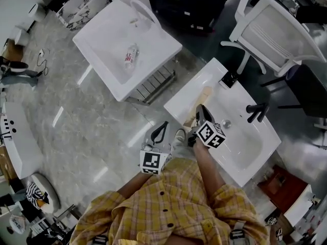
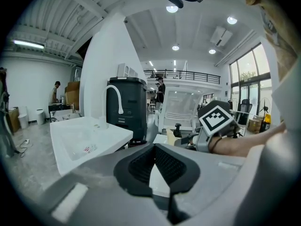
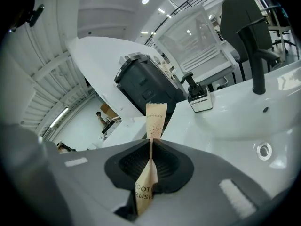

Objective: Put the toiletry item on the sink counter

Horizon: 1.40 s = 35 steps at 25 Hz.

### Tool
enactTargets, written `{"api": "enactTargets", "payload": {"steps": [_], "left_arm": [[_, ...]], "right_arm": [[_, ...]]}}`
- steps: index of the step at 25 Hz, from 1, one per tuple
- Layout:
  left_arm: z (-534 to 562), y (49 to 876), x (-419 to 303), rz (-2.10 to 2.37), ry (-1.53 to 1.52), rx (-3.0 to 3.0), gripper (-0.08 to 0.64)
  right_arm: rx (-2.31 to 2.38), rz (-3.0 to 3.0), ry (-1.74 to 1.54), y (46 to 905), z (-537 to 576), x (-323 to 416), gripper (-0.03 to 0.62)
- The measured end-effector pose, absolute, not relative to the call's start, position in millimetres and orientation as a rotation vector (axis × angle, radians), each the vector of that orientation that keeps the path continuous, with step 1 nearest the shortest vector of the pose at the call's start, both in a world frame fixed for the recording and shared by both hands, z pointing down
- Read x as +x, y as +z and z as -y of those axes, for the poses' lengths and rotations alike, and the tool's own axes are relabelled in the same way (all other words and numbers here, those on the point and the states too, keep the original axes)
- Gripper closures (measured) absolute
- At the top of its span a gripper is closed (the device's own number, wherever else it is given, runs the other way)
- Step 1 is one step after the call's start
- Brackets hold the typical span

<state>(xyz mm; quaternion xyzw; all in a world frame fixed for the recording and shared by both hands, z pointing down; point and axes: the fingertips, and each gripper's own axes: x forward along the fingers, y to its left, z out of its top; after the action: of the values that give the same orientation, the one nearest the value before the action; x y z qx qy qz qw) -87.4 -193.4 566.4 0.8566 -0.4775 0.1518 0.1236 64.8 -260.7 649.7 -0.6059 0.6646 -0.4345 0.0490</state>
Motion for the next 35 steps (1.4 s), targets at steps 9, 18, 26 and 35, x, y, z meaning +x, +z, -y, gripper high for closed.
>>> {"api": "enactTargets", "payload": {"steps": [9, 18, 26, 35], "left_arm": [[208.4, 583.9, -80.6, 1.403, 0.48, 2.462, 0.561], [225.0, 595.5, -70.4, 1.397, 0.492, 2.446, 0.561], [231.6, 603.0, -67.3, 1.395, 0.501, 2.431, 0.561], [235.1, 607.4, -65.8, 1.394, 0.518, 2.427, 0.561]], "right_arm": [[-1.859, -1.942, -1.388, 679.7, 294.1, 77.4, 0.574], [-1.818, -1.81, -1.469, 701.7, 326.7, 79.9, 0.574], [-1.776, -1.608, -1.569, 726.3, 342.8, 83.1, 0.578], [-1.756, -1.517, -1.625, 744.2, 351.2, 81.7, 0.583]]}}
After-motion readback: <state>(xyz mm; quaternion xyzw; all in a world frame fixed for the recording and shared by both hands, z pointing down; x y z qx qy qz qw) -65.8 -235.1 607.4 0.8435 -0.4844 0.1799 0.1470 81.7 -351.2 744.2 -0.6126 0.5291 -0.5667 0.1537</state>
